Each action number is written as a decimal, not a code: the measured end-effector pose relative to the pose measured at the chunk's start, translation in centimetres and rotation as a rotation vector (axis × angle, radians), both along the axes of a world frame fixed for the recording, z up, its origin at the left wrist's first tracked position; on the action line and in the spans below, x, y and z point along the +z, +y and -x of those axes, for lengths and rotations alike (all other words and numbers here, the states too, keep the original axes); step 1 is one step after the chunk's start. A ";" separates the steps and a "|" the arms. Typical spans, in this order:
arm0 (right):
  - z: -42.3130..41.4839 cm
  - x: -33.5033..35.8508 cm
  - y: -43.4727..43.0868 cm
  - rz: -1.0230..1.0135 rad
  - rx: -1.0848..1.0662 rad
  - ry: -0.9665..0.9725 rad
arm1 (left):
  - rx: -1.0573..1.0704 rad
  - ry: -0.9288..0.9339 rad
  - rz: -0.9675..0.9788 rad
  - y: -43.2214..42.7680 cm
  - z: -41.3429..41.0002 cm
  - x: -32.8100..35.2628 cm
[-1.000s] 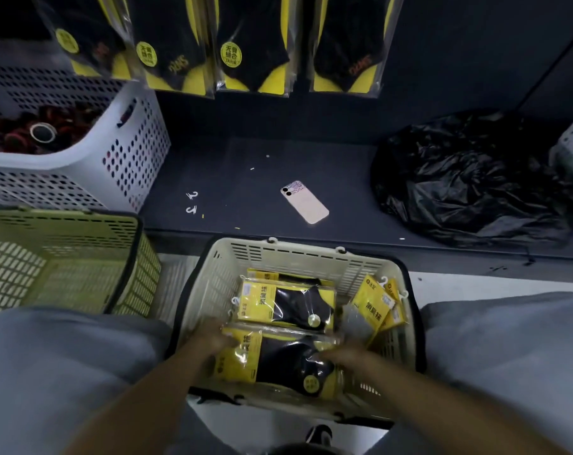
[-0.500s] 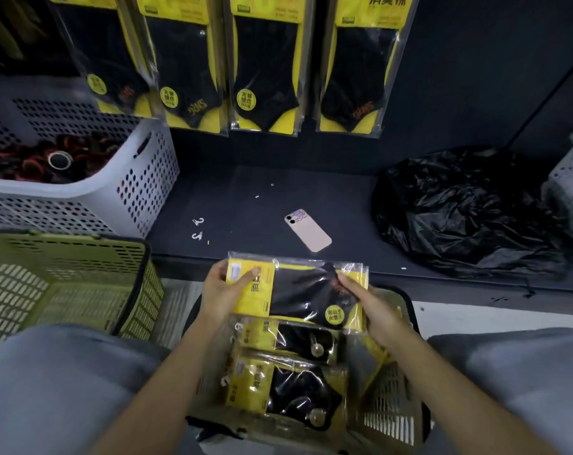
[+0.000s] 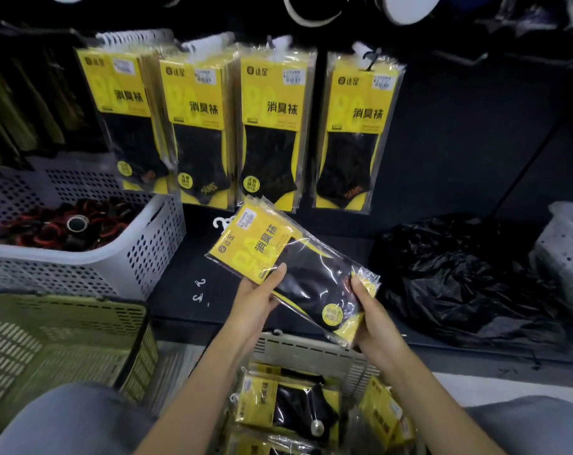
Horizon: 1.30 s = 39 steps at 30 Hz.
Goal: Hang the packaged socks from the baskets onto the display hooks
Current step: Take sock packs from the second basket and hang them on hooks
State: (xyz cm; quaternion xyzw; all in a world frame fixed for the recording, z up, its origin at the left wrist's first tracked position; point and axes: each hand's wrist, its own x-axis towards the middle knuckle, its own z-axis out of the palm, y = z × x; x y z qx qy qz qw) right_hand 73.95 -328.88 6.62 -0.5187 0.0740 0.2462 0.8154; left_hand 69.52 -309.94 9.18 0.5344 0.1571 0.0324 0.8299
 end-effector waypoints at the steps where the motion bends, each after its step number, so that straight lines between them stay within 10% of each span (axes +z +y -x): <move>1: -0.4 0.3 -0.2 0.075 -0.048 -0.055 | 0.045 -0.011 -0.053 -0.1 -0.3 0.6; 11: -3.9 11.9 1.3 0.238 -0.125 -0.724 | -0.076 -0.232 -0.609 0.0 -4.1 7.2; 39: -18.3 20.7 3.4 0.315 -0.342 -0.838 | 0.286 -0.417 -0.705 7.1 -9.4 19.5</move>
